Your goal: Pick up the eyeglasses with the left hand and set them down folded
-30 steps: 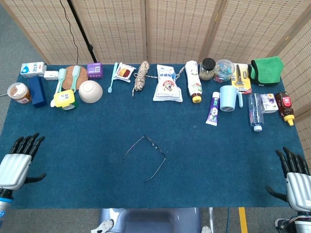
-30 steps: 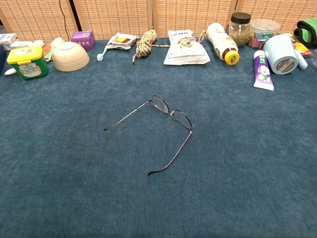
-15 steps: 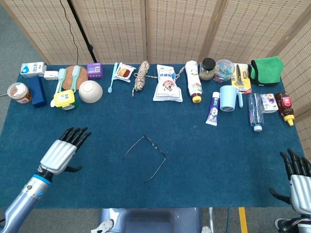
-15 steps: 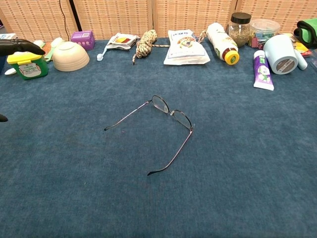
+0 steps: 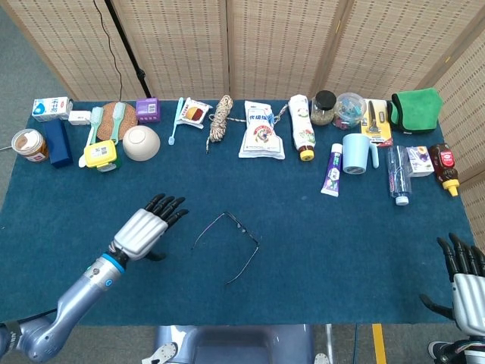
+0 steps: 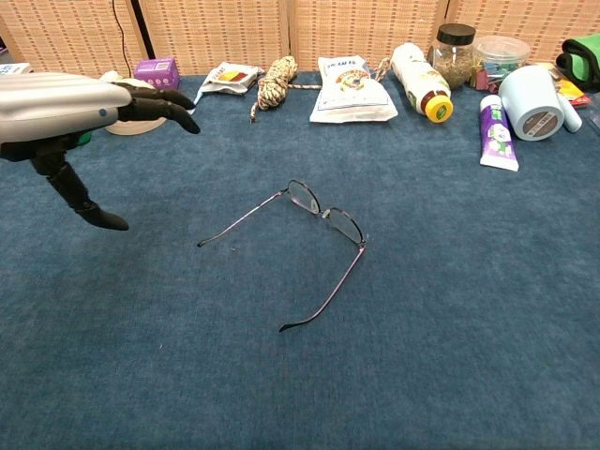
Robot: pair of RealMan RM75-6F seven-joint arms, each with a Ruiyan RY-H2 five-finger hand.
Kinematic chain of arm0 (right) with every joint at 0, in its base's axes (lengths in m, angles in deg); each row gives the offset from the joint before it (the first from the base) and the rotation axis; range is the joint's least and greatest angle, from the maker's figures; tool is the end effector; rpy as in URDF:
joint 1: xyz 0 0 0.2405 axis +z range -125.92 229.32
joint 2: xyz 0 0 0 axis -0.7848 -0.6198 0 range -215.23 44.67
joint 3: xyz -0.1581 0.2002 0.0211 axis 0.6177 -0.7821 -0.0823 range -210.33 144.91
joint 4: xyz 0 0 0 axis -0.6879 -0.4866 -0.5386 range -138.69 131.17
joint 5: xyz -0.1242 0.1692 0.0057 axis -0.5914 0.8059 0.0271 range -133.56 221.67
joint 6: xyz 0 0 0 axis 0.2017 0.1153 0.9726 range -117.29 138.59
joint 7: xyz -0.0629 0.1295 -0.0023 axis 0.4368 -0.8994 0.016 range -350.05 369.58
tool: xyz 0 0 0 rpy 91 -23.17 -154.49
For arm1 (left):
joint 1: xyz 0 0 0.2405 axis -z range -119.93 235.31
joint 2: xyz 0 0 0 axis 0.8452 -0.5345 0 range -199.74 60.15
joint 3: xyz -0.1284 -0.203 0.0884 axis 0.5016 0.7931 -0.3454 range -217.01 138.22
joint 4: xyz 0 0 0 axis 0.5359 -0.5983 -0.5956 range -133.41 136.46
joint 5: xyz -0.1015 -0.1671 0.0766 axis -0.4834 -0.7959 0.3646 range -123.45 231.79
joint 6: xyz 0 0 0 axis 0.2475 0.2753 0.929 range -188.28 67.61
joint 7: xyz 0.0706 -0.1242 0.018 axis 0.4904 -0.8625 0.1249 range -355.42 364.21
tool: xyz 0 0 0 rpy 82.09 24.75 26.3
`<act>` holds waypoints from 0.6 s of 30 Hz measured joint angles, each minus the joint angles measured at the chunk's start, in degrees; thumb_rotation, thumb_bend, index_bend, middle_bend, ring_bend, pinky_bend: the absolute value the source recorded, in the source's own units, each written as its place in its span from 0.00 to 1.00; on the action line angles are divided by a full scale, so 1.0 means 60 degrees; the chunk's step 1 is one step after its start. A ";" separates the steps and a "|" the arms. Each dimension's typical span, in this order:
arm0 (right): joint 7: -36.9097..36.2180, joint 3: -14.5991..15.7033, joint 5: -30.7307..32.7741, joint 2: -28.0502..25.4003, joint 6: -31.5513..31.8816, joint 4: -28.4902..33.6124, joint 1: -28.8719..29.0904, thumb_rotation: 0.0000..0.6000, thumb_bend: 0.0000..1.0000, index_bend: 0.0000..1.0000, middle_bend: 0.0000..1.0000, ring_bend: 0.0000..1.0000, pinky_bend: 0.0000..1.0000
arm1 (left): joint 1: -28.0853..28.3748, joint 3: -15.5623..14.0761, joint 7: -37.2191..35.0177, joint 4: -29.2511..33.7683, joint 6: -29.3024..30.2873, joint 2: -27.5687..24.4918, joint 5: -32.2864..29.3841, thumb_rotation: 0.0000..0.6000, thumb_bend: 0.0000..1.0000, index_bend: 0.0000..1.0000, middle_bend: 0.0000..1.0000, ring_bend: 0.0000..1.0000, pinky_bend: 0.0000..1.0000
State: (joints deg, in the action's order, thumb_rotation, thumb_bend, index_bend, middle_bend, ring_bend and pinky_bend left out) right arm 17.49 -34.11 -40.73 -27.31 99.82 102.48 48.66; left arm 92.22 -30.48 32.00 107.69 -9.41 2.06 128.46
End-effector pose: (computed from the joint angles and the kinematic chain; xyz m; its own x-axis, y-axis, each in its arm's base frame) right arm -0.2929 -0.1331 0.1788 0.3966 -0.0235 0.9177 -0.9086 0.1329 0.3961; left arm -0.1423 0.2829 0.0399 0.5924 0.2478 0.7666 0.7403 -0.5427 -0.3967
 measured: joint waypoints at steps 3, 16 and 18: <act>0.0024 -0.0008 0.0009 -0.0027 0.0015 0.0042 -0.0012 1.00 0.00 0.02 0.00 0.00 0.00 | 0.0385 0.0069 0.0292 -0.0096 -0.0198 0.0229 -0.0149 0.88 0.13 0.20 0.00 0.00 0.00; -0.0021 -0.0038 0.0155 -0.0177 0.0164 0.0077 -0.0156 1.00 0.00 0.02 0.00 0.00 0.00 | 0.2260 0.0141 0.1091 -0.0823 -0.1493 0.1284 -0.0853 0.86 0.32 0.19 0.00 0.00 0.00; -0.0023 -0.0042 0.0180 -0.0191 0.0182 0.0081 -0.0178 1.00 0.00 0.03 0.00 0.00 0.00 | 0.2477 0.0114 0.1093 -0.1017 -0.1654 0.1454 -0.0893 0.86 0.32 0.19 0.00 0.00 0.00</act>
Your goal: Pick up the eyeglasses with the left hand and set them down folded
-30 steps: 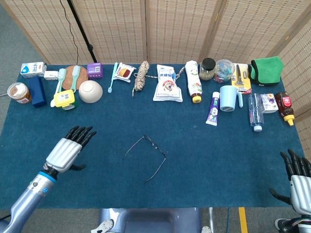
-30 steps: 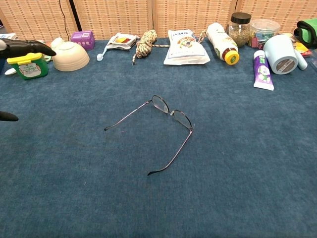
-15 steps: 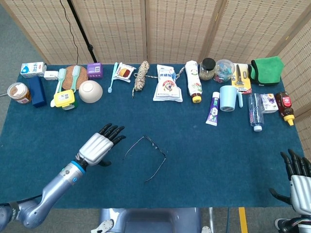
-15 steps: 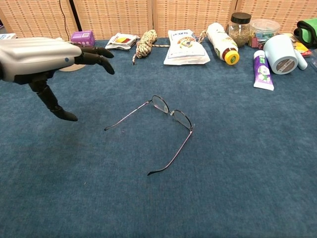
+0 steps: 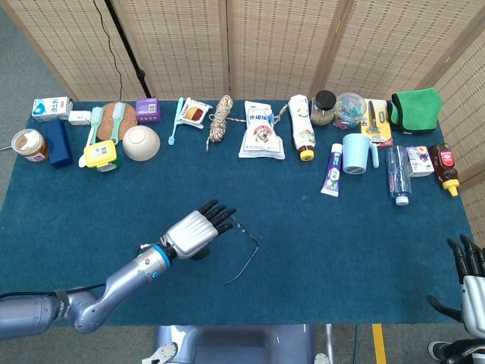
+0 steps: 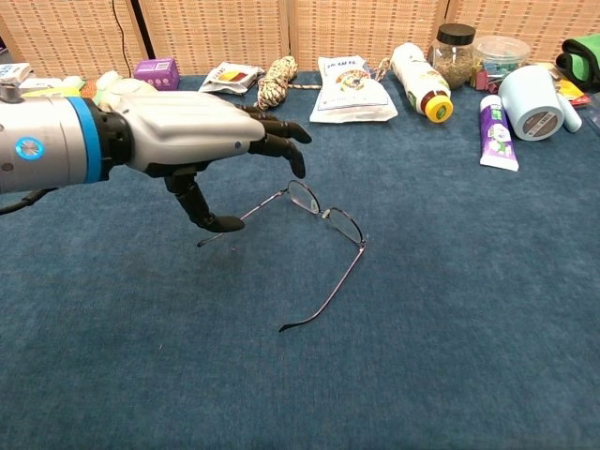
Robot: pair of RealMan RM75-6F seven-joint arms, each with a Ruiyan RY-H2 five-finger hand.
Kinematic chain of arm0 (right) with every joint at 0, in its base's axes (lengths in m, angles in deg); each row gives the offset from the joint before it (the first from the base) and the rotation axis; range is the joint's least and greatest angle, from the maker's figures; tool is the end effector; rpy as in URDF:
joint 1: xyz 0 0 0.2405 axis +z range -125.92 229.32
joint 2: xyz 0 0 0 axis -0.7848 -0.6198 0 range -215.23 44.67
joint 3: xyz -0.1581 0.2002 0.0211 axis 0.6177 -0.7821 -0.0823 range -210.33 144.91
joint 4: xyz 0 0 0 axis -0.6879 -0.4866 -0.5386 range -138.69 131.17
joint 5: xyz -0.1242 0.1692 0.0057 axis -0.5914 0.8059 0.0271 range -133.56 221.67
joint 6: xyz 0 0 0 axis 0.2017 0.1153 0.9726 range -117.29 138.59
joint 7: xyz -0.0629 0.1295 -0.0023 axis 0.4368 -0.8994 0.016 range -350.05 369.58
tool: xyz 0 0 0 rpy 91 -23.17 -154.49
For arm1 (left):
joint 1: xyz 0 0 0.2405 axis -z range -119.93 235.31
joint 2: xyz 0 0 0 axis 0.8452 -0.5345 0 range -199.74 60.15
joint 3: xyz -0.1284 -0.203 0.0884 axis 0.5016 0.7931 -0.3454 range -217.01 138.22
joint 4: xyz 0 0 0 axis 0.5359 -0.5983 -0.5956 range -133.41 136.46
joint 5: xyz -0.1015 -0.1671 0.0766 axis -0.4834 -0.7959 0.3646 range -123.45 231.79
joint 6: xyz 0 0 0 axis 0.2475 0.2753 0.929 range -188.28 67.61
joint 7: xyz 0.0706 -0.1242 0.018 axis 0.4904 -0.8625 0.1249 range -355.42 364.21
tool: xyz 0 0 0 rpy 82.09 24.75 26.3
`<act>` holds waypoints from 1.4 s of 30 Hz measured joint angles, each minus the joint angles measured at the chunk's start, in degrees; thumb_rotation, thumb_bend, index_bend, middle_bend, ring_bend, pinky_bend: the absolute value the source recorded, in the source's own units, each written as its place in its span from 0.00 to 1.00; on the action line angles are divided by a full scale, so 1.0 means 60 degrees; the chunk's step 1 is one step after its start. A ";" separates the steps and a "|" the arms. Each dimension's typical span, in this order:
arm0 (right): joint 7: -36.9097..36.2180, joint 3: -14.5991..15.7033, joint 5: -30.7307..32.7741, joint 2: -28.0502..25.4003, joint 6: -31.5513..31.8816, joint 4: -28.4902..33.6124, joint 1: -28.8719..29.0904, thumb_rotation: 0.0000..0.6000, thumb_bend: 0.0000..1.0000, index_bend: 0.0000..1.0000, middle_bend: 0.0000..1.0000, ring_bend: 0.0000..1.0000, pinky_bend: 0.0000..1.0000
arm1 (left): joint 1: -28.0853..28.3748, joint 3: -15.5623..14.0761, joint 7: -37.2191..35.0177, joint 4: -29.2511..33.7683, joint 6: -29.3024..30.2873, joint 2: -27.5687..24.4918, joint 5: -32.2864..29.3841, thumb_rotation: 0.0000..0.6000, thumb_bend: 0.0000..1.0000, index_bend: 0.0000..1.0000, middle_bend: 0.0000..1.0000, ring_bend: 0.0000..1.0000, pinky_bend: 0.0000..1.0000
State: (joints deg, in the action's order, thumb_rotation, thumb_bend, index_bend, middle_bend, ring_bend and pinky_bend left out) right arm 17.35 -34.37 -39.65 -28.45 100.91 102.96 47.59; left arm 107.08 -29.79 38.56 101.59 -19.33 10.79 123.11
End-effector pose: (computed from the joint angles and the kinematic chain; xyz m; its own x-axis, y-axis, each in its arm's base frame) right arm -0.2963 -0.1281 0.1879 0.4071 -0.0107 0.9133 -0.8994 0.1696 0.4029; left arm -0.0755 0.3037 -0.0177 0.7169 0.2016 0.6674 0.5550 -0.7444 -0.3712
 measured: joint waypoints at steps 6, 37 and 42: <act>0.0046 -0.0015 0.0123 -0.0019 0.0041 0.0028 -0.0067 1.00 0.00 0.03 0.00 0.00 0.00 | 0.0596 -0.0052 -0.0027 -0.0598 -0.0392 0.0581 -0.0308 0.86 0.36 0.19 0.00 0.00 0.00; 0.0045 -0.0144 0.0548 0.0035 -0.0097 -0.0097 -0.0100 1.00 0.00 0.03 0.00 0.00 0.00 | 0.2429 -0.0767 0.0452 -0.1663 -0.0405 0.1961 -0.2238 0.86 0.38 0.20 0.00 0.00 0.00; 0.0140 -0.0159 0.0534 0.0063 -0.0147 -0.0044 -0.0052 1.00 0.00 0.03 0.00 0.00 0.00 | 0.2444 -0.1067 0.0544 -0.1363 -0.0322 0.1656 -0.2103 0.86 0.37 0.22 0.00 0.00 0.00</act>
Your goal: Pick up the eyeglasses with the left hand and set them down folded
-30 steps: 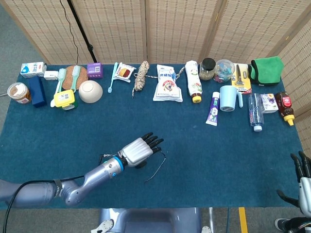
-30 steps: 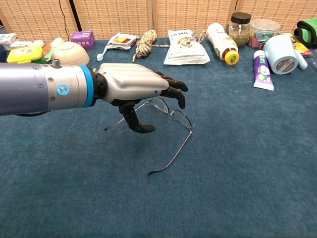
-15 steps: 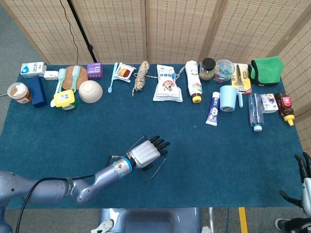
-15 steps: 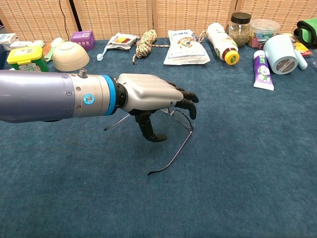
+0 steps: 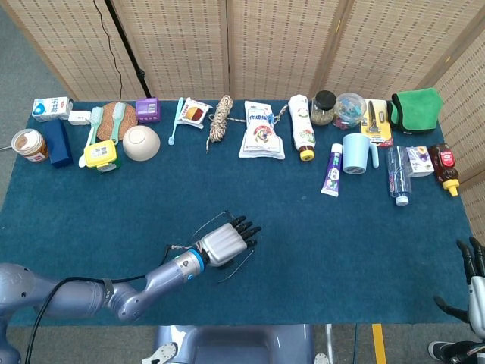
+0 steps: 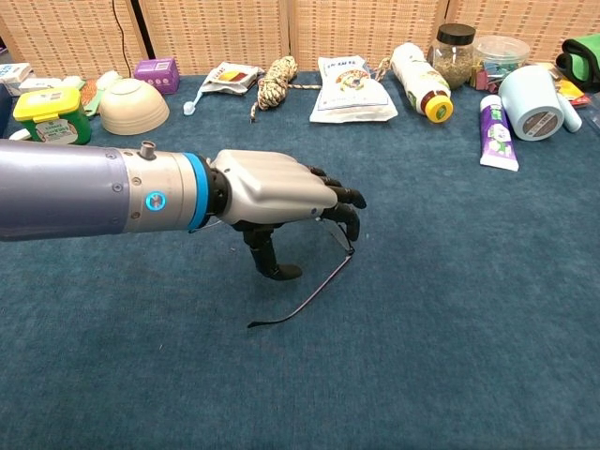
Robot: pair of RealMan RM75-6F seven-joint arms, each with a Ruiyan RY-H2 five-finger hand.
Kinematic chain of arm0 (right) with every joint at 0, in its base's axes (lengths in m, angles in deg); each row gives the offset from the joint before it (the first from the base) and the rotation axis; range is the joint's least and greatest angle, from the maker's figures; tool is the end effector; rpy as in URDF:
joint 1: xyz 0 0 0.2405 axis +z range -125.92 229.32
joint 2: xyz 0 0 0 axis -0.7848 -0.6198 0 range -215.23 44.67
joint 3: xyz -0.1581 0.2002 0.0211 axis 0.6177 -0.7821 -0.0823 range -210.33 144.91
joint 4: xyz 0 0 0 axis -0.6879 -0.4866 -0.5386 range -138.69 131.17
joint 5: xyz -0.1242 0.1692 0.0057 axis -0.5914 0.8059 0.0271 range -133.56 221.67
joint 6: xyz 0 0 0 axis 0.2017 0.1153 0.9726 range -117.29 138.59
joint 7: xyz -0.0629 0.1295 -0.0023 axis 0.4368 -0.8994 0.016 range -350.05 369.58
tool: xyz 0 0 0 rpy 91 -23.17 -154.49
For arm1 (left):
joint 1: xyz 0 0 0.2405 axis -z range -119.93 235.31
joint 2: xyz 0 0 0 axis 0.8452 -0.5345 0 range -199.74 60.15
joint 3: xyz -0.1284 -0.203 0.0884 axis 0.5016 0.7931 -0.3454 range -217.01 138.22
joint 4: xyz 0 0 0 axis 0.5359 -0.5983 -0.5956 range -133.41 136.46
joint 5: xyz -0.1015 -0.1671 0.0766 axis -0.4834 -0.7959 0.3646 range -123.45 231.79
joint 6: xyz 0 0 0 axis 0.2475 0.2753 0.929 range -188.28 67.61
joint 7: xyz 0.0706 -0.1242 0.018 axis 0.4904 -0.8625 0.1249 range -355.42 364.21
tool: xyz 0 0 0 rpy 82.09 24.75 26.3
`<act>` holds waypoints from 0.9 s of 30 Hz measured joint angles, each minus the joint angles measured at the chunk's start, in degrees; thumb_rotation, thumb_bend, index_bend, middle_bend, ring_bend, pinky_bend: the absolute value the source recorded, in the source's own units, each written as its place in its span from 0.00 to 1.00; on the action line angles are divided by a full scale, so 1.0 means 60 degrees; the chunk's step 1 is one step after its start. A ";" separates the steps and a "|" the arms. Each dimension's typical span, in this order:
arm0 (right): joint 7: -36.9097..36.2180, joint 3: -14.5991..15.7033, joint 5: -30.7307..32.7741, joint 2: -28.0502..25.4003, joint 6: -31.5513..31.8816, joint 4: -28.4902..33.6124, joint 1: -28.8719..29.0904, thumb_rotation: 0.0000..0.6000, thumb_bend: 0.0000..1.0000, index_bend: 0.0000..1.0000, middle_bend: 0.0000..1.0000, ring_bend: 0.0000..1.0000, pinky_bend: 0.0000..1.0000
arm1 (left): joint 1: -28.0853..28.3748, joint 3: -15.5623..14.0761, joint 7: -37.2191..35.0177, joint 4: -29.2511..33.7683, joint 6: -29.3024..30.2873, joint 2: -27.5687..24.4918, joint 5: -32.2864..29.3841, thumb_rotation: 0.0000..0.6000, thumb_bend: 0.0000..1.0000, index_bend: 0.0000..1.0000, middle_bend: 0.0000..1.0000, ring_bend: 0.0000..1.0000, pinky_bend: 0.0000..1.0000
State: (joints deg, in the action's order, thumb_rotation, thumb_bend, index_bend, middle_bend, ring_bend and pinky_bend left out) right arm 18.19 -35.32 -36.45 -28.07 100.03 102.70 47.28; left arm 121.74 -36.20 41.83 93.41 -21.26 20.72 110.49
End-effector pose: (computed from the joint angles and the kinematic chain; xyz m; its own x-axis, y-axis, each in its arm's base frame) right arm -0.3046 -0.1283 0.1885 0.4149 -0.0218 0.9096 -0.8846 0.2241 0.4089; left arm -0.0441 0.3042 -0.0807 0.8001 0.2309 0.5537 0.4708 -0.8137 -0.3409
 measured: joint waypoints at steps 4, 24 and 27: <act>0.0100 -0.0013 -0.0019 0.0013 -0.0018 0.0068 0.0033 1.00 0.00 0.03 0.00 0.00 0.00 | -0.0039 -0.0350 0.0103 0.0410 0.0150 -0.0404 0.0257 0.86 0.37 0.22 0.00 0.00 0.00; 0.0407 -0.0023 -0.0117 0.0062 -0.0093 0.0312 0.0152 1.00 0.00 0.03 0.00 0.00 0.00 | -0.0813 -0.0869 -0.0696 0.1371 0.1144 -0.1418 0.1404 0.80 0.37 0.12 0.00 0.00 0.00; 0.0341 -0.0019 -0.0117 0.0059 -0.0083 0.0275 0.0139 1.00 0.00 0.03 0.00 0.00 0.00 | -0.0985 -0.0829 -0.0723 0.1214 0.1439 -0.1154 0.1456 0.69 0.34 0.09 0.00 0.00 0.00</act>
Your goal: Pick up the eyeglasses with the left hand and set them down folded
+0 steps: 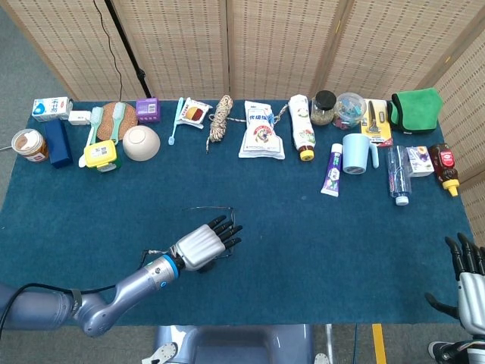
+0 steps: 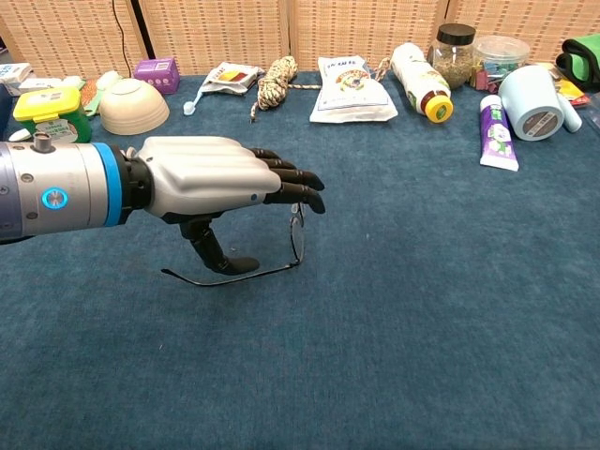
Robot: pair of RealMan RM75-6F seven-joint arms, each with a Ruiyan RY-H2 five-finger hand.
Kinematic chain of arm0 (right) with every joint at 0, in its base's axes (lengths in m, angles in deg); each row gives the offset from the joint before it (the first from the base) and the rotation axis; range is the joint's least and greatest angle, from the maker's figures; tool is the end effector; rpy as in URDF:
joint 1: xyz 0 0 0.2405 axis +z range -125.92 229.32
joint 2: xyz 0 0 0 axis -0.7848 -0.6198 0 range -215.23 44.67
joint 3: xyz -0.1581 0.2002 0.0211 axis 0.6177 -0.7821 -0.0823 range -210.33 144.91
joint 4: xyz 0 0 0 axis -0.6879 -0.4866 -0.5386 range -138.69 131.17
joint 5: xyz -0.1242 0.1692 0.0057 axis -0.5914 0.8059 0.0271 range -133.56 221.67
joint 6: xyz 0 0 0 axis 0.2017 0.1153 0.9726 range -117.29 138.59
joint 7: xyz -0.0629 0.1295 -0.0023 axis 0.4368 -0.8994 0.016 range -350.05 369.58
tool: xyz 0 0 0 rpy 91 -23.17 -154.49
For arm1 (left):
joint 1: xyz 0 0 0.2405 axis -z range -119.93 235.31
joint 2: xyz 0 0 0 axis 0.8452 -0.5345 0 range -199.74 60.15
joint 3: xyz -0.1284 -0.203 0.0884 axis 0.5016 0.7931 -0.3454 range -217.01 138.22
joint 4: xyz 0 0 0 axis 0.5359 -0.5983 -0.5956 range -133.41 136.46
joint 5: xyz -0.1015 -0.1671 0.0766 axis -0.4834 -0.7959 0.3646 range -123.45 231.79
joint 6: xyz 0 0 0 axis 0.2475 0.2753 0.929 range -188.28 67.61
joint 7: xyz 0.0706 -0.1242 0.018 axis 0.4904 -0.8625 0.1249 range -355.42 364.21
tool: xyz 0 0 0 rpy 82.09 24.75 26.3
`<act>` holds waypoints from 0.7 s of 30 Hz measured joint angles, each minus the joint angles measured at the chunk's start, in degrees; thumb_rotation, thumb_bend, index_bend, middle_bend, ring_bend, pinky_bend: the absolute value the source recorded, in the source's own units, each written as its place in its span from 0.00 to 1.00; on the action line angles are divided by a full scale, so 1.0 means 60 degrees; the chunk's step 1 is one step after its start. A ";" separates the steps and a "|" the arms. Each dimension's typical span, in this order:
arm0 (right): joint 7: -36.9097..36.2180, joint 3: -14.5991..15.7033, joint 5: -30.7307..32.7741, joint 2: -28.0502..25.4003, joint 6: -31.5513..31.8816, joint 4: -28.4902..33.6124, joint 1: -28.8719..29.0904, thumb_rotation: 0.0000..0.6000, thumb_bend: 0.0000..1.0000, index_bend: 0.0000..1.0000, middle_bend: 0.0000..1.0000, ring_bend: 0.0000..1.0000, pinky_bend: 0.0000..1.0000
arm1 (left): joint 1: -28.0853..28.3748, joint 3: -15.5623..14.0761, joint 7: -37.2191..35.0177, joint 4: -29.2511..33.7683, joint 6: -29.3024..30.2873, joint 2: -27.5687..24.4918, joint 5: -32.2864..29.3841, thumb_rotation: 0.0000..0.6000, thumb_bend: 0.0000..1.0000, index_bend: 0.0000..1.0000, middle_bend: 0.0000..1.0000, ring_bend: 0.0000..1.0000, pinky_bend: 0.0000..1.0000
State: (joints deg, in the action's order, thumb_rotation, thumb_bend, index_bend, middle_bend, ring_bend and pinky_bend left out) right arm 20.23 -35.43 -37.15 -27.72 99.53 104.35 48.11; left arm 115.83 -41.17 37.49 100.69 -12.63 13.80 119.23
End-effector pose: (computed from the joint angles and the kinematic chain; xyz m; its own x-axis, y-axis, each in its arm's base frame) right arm -0.2952 -0.1338 0.1830 0.4141 -0.0259 0.9099 -0.8903 0.1967 0.4108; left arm -0.0764 0.2878 -0.0425 0.7651 0.2110 0.6084 0.5028 -0.7860 -0.3598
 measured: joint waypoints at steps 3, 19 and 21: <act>-0.0079 0.0015 0.0003 0.0013 -0.0005 -0.0053 -0.0014 1.00 0.00 0.03 0.00 0.00 0.00 | -0.0124 0.0042 0.0102 -0.0105 0.0222 0.0223 -0.0118 0.61 0.31 0.08 0.00 0.00 0.00; -0.0598 0.0050 0.0031 -0.0009 0.0041 -0.0381 -0.0127 1.00 0.00 0.02 0.00 0.00 0.00 | -0.0273 0.0272 0.1613 -0.0644 0.0905 0.1262 -0.1667 0.57 0.30 0.09 0.00 0.00 0.00; -0.0628 0.0056 0.0034 -0.0012 0.0042 -0.0399 -0.0138 1.00 0.00 0.02 0.00 0.00 0.00 | -0.0262 0.0288 0.1661 -0.0670 0.0909 0.1322 -0.1743 0.57 0.30 0.09 0.00 0.00 0.00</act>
State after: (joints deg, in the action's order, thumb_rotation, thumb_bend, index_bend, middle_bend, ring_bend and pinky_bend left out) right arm 16.46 -35.10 -36.94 -27.79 99.78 101.95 47.29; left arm 114.26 -39.44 47.46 96.67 -7.17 21.73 108.77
